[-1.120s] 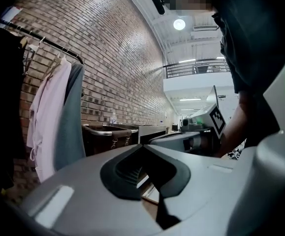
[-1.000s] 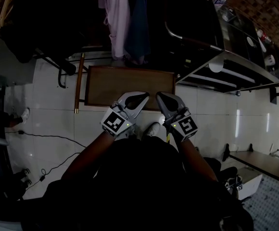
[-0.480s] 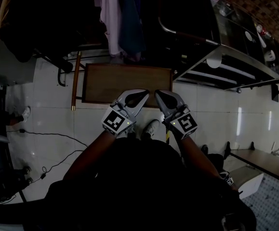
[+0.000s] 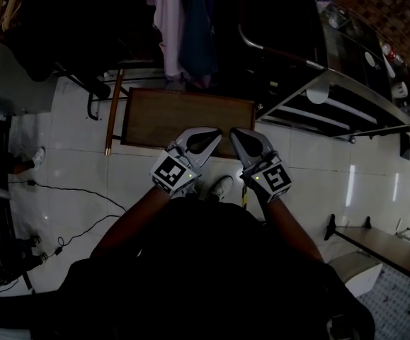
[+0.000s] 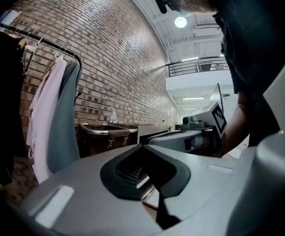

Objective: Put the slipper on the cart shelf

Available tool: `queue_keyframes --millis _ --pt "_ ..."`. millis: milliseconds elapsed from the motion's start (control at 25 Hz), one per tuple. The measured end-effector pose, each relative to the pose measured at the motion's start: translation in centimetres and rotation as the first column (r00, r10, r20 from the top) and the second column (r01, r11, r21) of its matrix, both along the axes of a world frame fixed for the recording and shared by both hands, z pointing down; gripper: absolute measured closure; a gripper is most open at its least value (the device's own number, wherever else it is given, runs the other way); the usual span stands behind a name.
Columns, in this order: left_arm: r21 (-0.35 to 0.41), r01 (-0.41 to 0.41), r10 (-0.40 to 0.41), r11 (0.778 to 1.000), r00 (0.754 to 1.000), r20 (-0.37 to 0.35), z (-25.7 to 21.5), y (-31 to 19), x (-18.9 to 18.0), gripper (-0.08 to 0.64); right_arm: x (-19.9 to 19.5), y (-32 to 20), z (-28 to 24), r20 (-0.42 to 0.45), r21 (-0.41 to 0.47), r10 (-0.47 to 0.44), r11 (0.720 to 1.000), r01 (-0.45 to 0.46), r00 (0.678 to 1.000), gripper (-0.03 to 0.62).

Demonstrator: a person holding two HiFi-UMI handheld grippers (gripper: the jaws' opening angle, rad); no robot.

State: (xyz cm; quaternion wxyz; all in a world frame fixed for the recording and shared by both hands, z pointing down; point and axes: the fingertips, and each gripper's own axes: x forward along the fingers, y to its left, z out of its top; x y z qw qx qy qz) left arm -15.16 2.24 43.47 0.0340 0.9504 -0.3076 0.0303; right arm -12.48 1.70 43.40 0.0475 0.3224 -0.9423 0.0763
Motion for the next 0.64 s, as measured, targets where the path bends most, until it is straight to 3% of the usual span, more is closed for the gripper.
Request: queue_keyframes --millis 320,640 --pt "-0.008 0.001 -0.001 1.000 1.000 -0.003 -0.01 -0.26 -0.22 0.560 -0.54 -0.19 -0.23 0.001 -0.044 0.011 0.999 -0.011 1.000 0.591" --pt "-0.039 -0.005 0.005 0.999 1.000 -0.009 -0.59 -0.06 -0.34 0.560 -0.67 -0.36 0.31 0.012 -0.024 0.007 1.000 -0.007 1.000 0.591"
